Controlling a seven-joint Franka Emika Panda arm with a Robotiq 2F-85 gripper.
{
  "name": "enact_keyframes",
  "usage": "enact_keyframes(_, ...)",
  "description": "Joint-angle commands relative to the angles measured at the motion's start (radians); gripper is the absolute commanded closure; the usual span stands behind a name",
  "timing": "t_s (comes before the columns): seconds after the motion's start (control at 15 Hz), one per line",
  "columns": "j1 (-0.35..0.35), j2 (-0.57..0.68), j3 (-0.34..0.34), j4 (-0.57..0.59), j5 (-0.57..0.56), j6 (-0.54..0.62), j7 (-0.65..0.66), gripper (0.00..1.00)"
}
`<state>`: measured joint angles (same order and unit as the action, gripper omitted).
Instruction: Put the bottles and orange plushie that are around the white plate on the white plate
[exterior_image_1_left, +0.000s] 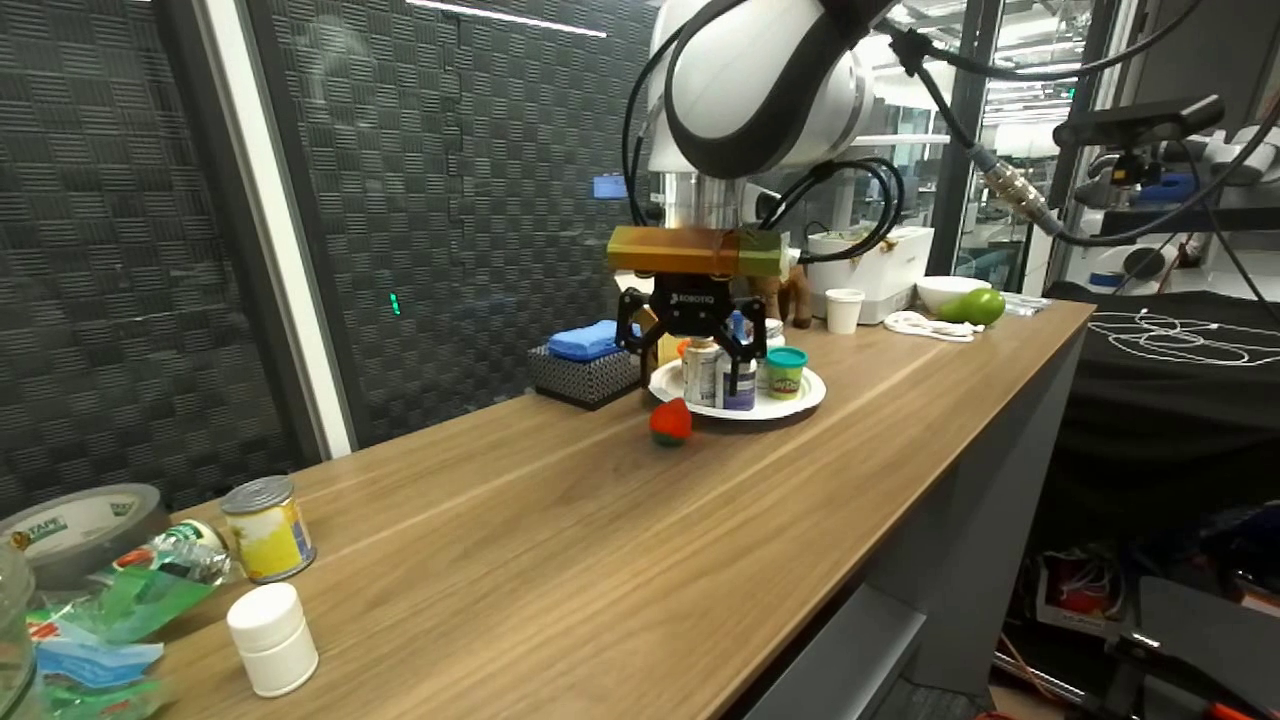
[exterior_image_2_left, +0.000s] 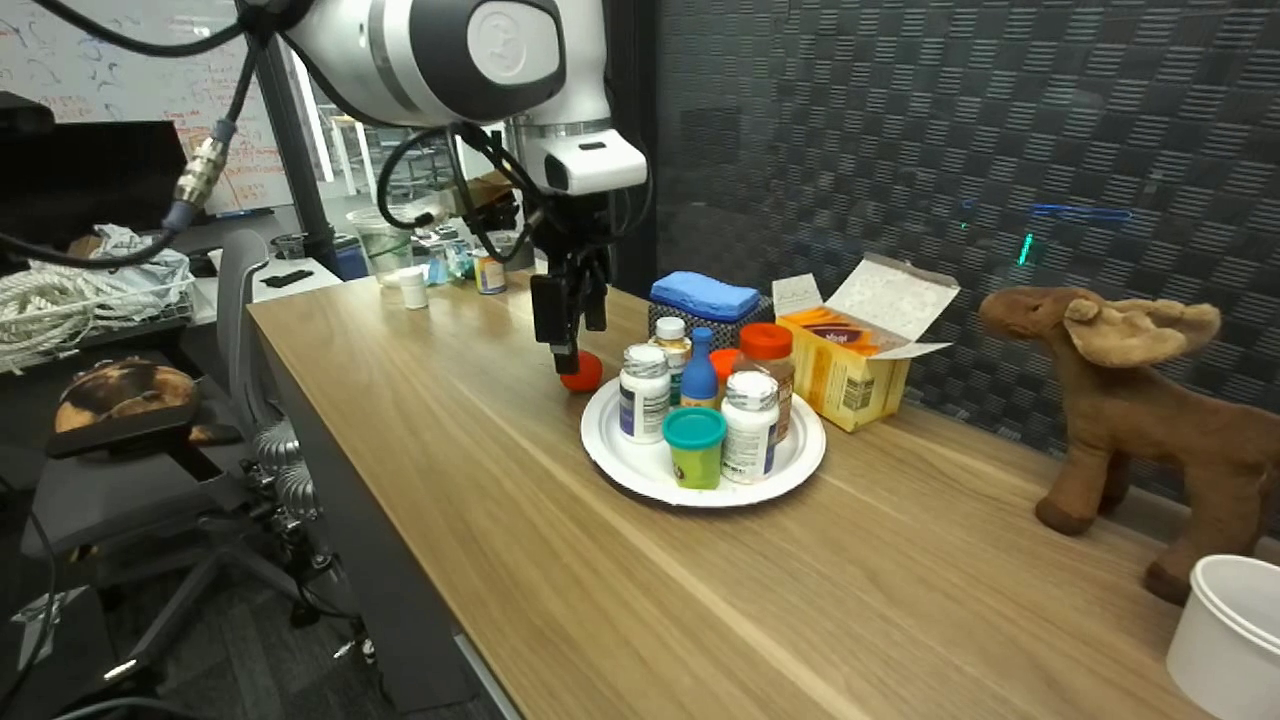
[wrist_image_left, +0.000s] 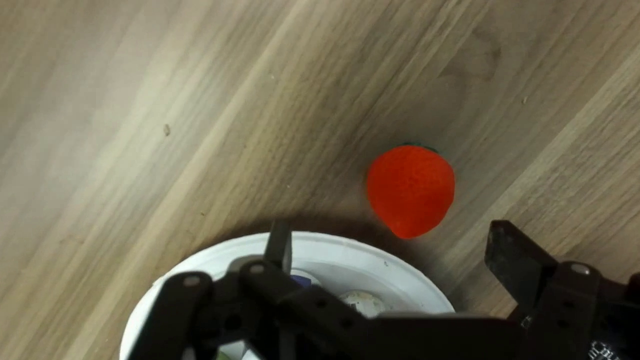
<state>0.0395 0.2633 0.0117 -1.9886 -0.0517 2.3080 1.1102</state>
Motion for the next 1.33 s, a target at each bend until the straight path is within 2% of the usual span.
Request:
enact_keyframes(0.0,0.014,0.063,-0.02,0.074,0.036,0.002,0.001,0.0)
enact_keyframes(0.53,0.017,0.134,-0.022,0.129,0.092,-0.015,-0.009,0.0)
enact_keyframes(0.6,0.019,0.139,-0.023,0.132,0.098,-0.015,-0.006,0.16)
enact_keyframes(0.67,0.02,0.142,-0.024,0.133,0.1,-0.016,-0.005,0.27)
enact_keyframes(1.0,0.023,0.127,-0.024,0.103,0.113,-0.01,0.0,0.66)
enact_keyframes(1.13,0.025,0.109,-0.026,0.084,0.112,-0.002,0.003,0.77)
enact_keyframes(1.27,0.026,0.088,-0.024,0.064,0.114,0.003,0.002,0.77)
